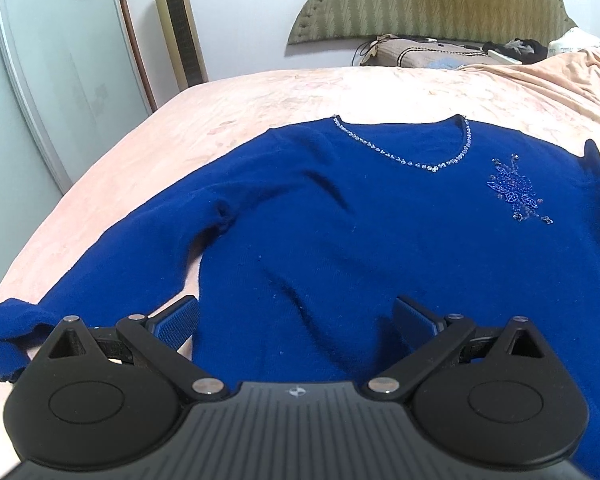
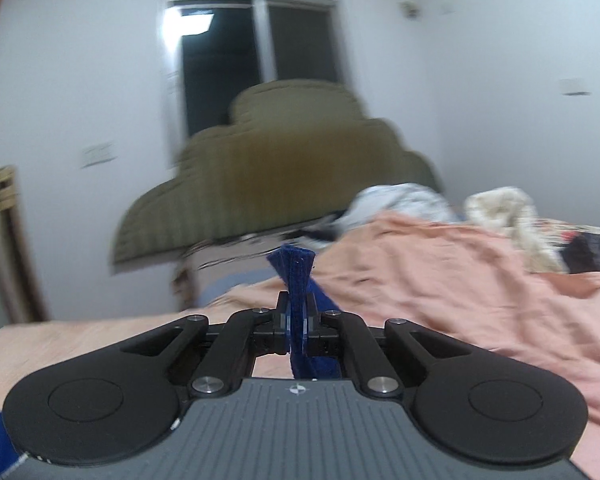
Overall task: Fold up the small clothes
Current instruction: 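Grasp the sweater side edge by the shoulder with the right tool and lift, then fold the lifted side over toward the collar's other end with the right tool, release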
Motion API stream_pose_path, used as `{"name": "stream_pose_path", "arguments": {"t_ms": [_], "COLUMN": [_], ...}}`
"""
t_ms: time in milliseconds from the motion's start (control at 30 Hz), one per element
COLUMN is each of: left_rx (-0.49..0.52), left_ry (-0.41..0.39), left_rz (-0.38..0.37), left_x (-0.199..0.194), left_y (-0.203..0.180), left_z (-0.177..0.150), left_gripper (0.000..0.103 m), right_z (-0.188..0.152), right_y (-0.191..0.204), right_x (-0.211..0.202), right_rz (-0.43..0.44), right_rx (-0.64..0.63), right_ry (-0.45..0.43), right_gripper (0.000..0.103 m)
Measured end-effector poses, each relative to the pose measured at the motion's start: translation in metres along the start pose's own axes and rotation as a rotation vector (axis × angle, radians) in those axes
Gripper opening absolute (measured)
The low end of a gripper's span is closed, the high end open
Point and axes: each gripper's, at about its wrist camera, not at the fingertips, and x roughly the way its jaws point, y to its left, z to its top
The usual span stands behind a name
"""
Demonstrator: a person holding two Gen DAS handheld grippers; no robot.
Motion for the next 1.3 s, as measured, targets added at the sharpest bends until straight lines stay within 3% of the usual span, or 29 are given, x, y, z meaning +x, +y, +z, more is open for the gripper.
{"name": "stream_pose_path", "arguments": {"t_ms": [133,600,1300], "left_rx": [0.003,-0.005,-0.061], "left_ry": [-0.014,-0.026,0.005], "left_rz": [0.009,-0.018,-0.010], "left_x": [0.000,-0.003,0.004], "left_y": [0.003,0.012,0.043], "left_z": [-0.001,-0.008,-0.020], "left_gripper": [0.103,0.103,0.103], "right_z": [-0.013,-0.066,-0.101], "right_y": [0.053,0.220,0.352], "right_x": [0.007,0.002,0.014], "right_rz": [0.106,0.331,0.534], "right_rx": [-0.037,-0.130,-0.189], "right_ry": [0.067,0.231,0.370], "right_gripper": [0.007,0.007,0.007]}}
